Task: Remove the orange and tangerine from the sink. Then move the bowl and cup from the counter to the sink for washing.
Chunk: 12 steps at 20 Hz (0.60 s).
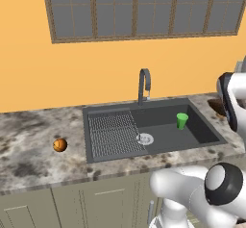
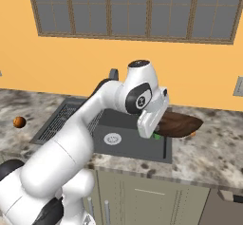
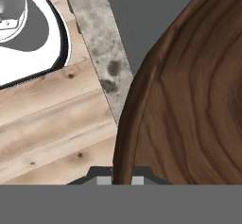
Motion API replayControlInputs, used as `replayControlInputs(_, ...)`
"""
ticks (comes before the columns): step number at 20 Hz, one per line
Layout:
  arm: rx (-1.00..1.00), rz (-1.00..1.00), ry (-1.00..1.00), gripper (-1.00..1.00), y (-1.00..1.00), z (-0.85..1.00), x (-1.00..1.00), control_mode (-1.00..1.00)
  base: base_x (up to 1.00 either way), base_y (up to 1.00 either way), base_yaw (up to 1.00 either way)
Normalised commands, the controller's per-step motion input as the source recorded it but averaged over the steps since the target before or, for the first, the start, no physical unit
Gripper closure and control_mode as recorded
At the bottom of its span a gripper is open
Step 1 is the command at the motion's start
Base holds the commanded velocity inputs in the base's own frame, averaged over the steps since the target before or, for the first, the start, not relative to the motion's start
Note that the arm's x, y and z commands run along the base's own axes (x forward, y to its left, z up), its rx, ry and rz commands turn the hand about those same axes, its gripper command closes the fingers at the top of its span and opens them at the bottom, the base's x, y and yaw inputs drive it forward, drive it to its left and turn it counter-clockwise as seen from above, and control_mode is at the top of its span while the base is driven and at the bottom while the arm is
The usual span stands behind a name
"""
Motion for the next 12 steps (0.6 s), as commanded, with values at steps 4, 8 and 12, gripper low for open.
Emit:
replayControlInputs(4,0.1,0.16,0.09,1.0,0.29,0.01,-0.01,-1.0,0.0,0.0,0.0)
replayControlInputs(8,0.16,0.16,0.14,1.0,0.27,0.0,0.08,-1.0,0.0,0.0,0.0)
replayControlInputs(12,0.15,0.15,0.06,1.0,0.25,0.0,0.14,-1.0,0.0,0.0,0.0)
